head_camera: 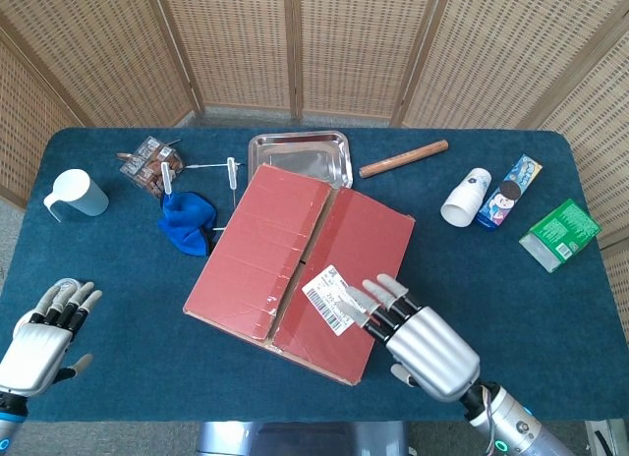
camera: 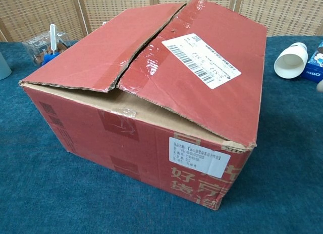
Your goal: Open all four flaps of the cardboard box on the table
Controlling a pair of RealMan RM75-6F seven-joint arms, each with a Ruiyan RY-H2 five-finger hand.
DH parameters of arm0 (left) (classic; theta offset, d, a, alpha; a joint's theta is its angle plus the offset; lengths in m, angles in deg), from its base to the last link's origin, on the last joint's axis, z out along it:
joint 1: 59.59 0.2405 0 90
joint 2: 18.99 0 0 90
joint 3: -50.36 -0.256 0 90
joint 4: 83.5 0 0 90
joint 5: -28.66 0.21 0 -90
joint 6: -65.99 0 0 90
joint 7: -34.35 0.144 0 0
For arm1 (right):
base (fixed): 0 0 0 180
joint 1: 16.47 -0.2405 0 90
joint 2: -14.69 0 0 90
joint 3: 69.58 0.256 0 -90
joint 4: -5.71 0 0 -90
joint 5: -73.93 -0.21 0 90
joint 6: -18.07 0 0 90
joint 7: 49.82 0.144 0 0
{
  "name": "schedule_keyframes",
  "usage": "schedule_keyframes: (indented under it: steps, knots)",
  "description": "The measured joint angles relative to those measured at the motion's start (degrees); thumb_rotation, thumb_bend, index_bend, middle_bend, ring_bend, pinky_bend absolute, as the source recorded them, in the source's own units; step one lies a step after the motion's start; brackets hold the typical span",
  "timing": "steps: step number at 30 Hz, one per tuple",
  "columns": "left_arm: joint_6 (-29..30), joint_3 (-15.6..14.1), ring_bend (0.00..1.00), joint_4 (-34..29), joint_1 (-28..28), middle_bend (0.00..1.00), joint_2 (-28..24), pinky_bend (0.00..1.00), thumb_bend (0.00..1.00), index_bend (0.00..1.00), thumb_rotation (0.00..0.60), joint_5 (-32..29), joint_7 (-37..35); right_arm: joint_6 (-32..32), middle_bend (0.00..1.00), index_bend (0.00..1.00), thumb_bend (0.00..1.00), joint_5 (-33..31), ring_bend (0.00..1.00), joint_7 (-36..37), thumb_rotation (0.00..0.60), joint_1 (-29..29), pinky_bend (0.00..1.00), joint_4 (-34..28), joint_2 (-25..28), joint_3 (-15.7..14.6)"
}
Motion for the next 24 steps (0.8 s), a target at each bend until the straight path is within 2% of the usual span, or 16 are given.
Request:
schedule_keyframes:
  steps: [12, 24]
  knots:
    - [0.1, 0.0, 0.00, 1.0, -0.3, 0.00, 1.0, 0.00, 0.10, 0.00, 0.600, 0.1, 0.8, -6.7, 0.00, 0.00, 0.00, -1.2, 0.00, 0.1, 0.600, -5.7, 0.00, 0.6, -2.1, 0.9]
    - [-0.5, 0.5, 0.00, 1.4, -0.6, 0.00, 1.4, 0.00, 0.10, 0.00, 0.600, -1.3, 0.9, -10.6, 0.00, 0.00, 0.05, -8.4, 0.00, -5.6, 0.600, -11.2, 0.00, 2.5, -10.7, 3.7]
